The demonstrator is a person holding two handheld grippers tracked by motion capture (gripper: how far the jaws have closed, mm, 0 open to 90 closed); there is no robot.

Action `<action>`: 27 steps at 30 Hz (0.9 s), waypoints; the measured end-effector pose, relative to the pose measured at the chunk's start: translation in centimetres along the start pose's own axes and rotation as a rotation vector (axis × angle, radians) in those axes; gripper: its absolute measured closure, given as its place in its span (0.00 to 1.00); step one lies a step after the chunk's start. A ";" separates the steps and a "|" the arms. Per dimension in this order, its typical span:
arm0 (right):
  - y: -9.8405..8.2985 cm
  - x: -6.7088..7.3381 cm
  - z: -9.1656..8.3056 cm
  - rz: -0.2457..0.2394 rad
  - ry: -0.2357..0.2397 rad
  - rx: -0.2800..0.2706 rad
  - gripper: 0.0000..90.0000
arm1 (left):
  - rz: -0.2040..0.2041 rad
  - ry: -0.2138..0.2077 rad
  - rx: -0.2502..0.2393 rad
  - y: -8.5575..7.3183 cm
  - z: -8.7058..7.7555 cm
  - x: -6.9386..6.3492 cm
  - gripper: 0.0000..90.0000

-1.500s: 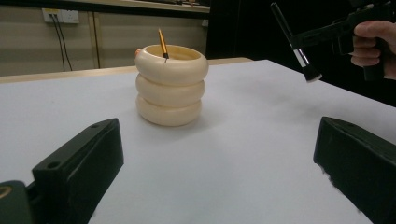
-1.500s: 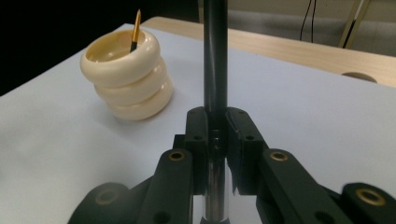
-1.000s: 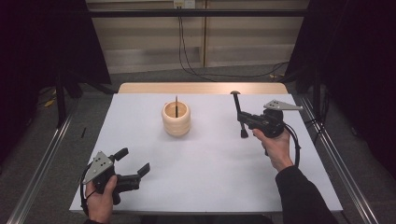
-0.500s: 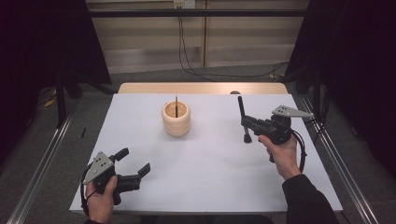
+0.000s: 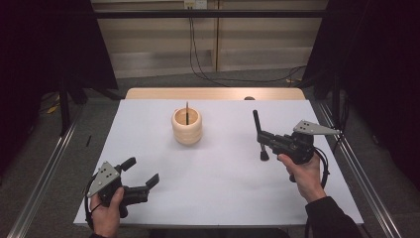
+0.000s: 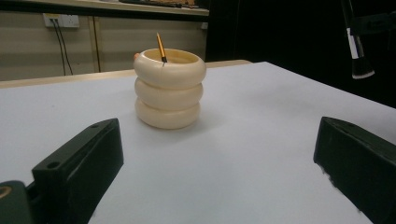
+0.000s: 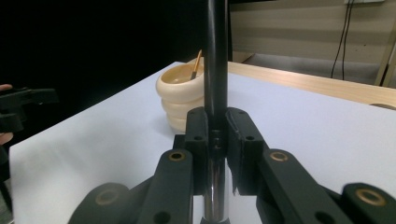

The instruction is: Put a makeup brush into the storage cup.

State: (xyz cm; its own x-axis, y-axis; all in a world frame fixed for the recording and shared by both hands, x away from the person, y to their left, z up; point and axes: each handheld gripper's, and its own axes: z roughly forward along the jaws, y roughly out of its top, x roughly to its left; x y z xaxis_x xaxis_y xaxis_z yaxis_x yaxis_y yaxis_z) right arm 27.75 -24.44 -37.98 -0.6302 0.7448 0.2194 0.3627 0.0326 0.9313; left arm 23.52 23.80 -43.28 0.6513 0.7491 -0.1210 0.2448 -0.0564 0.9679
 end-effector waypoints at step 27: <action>-1.4 1.6 -2.4 -0.027 0.101 0.011 0.89 | 0.018 -0.017 0.013 0.0 0.1 -0.3 0.02</action>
State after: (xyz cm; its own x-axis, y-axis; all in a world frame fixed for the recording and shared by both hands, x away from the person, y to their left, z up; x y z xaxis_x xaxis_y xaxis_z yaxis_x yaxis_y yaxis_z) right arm 24.59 -24.95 -38.22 -0.7059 0.6724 0.2228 0.3518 0.0599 0.9341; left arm 23.37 23.49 -43.26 0.6678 0.7365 -0.1075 0.2419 -0.0782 0.9671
